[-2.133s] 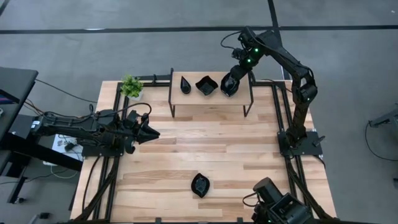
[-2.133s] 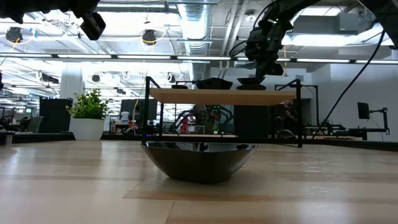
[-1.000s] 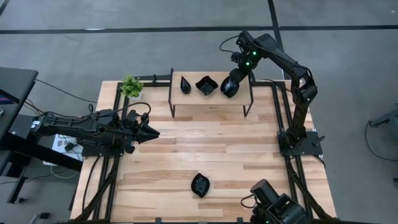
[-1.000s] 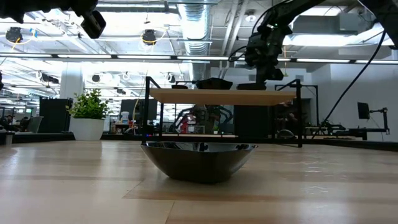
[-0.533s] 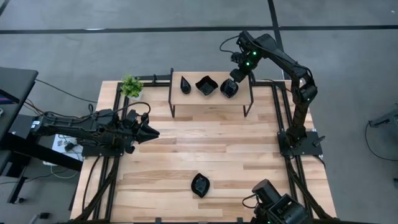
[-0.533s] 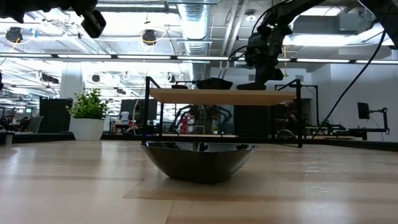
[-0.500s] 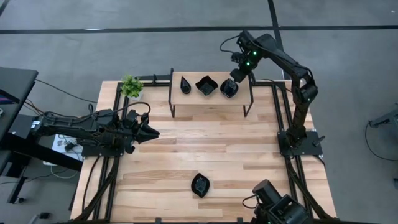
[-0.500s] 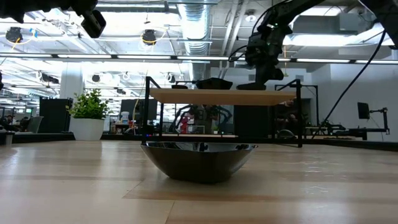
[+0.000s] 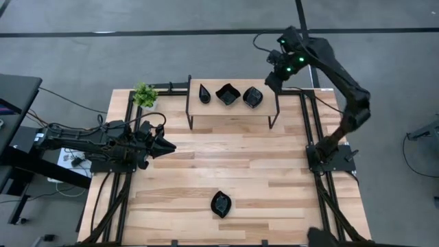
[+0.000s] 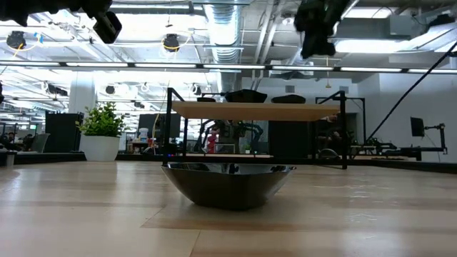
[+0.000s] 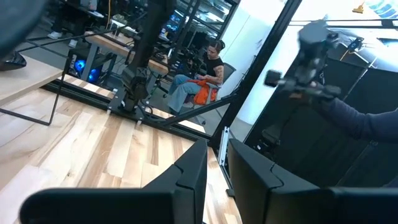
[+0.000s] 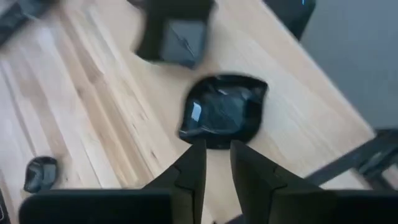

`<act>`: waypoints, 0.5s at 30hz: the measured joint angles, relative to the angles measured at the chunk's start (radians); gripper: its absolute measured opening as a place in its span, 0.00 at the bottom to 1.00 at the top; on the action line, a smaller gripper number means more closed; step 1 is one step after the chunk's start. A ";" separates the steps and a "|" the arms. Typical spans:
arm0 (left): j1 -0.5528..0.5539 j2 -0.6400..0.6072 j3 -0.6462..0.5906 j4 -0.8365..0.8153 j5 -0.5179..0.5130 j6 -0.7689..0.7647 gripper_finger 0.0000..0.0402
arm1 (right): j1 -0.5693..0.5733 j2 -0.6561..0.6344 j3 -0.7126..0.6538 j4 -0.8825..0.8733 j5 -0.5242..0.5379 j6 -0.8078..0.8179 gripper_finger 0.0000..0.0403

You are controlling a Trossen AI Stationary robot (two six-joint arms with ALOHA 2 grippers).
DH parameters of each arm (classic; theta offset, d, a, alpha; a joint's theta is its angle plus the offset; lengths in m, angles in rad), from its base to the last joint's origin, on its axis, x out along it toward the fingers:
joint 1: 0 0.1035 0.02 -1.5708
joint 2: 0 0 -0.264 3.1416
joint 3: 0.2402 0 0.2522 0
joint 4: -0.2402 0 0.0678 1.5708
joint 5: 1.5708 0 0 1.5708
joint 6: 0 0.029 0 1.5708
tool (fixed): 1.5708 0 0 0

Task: Pick & Place Mini shaped plates
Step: Stack the leaf shaped plate on top of the leaf shaped plates on the shelf

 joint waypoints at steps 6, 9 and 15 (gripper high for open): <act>0.000 0.000 0.000 0.000 0.000 0.000 0.17 | 0.067 -0.161 0.001 0.125 0.000 0.066 0.17; 0.000 0.000 0.000 0.000 0.000 0.000 0.17 | 0.106 -0.229 0.001 0.171 0.000 0.083 0.17; 0.000 0.000 0.000 0.000 0.000 0.000 0.17 | 0.172 -0.320 0.001 0.153 0.000 0.036 0.17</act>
